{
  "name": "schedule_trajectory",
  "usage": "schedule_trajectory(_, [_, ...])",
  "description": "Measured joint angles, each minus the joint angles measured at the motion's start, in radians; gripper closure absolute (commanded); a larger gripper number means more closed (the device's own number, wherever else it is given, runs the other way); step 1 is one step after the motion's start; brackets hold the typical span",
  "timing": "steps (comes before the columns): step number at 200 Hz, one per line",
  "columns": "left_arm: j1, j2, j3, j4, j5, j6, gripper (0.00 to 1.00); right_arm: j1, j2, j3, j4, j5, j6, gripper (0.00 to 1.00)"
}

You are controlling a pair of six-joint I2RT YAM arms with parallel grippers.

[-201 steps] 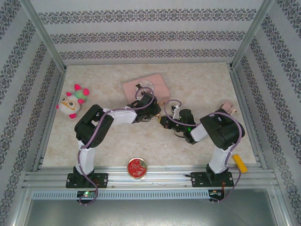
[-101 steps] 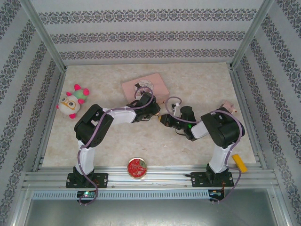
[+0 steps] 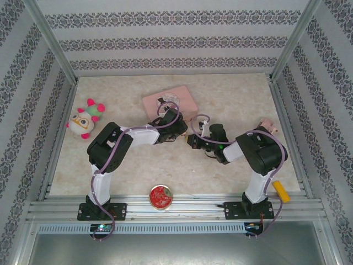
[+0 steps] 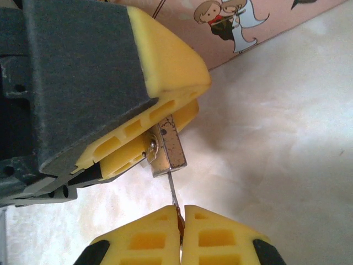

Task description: Unlock the padlock with the key

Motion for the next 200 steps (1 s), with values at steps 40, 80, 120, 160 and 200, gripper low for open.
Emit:
schedule_trajectory(40, [0.000, 0.000, 0.000, 0.000, 0.000, -0.002, 0.89, 0.025, -0.019, 0.000, -0.027, 0.061, -0.035, 1.00])
schedule_trajectory(80, [0.000, 0.003, 0.000, 0.008, -0.008, -0.012, 0.89, 0.061, -0.032, 0.000, -0.039, 0.145, -0.054, 1.00])
schedule_trajectory(120, [0.000, 0.004, 0.000, 0.013, -0.010, -0.023, 0.89, 0.099, -0.042, -0.002, -0.042, 0.236, -0.068, 0.97])
schedule_trajectory(160, [0.000, 0.005, 0.000, 0.024, -0.009, -0.037, 0.89, 0.111, -0.055, -0.008, -0.042, 0.291, -0.082, 0.97])
schedule_trajectory(200, [0.000, 0.006, 0.000, 0.042, -0.008, -0.057, 0.89, 0.093, -0.063, -0.009, -0.042, 0.277, -0.083, 0.96])
